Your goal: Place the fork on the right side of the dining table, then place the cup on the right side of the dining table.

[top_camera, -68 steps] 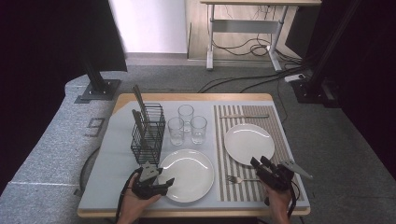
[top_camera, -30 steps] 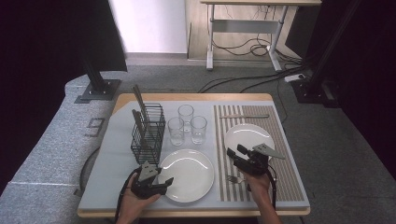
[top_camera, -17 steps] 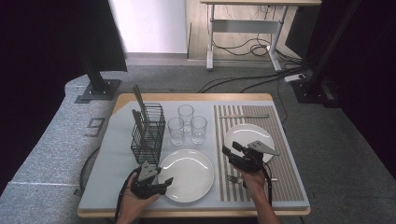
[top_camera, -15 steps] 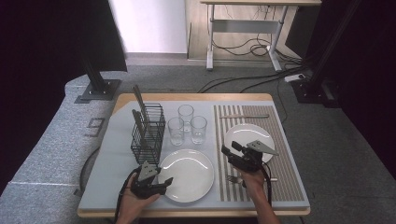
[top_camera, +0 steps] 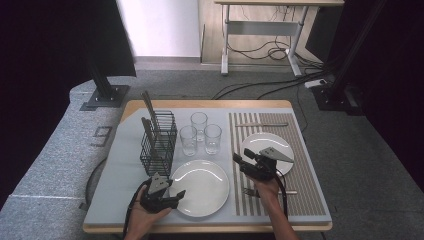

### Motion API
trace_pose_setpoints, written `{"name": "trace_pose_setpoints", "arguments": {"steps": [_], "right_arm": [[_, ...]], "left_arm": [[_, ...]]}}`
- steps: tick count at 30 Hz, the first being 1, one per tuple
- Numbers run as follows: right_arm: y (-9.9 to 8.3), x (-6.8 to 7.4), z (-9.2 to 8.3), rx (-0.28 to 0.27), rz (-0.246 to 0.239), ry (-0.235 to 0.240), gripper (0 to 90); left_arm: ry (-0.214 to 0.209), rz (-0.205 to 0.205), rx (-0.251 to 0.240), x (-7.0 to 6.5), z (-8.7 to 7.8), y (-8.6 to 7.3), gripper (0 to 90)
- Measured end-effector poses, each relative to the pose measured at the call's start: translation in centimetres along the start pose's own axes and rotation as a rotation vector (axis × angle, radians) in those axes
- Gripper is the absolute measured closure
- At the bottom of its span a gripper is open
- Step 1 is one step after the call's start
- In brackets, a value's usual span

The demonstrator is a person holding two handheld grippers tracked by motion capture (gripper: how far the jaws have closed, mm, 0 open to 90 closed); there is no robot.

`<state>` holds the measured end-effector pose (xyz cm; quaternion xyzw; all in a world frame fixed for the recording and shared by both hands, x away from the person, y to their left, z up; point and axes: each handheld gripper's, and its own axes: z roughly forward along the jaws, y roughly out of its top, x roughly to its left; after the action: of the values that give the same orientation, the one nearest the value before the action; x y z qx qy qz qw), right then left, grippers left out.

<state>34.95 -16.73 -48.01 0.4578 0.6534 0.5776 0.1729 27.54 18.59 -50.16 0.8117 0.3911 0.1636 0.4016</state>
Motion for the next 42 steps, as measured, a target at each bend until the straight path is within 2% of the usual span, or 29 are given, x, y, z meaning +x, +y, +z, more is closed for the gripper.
{"name": "trace_pose_setpoints", "arguments": {"steps": [15,34,42], "right_arm": [[0.3,0.3,1.0,0.001,-0.004,0.01,43.5],[0.7,0.2,2.1,0.007,-0.011,0.0,42.4],[1.2,0.6,2.7,0.008,-0.023,0.0,42.0]], "left_arm": [[0.001,-0.004,0.001,0.1,0.0,-0.1,36.5],[0.005,-0.006,-0.001,0.2,-0.1,-0.1,36.5],[0.005,-0.007,-0.003,0.2,-0.2,-0.1,36.5]]}}
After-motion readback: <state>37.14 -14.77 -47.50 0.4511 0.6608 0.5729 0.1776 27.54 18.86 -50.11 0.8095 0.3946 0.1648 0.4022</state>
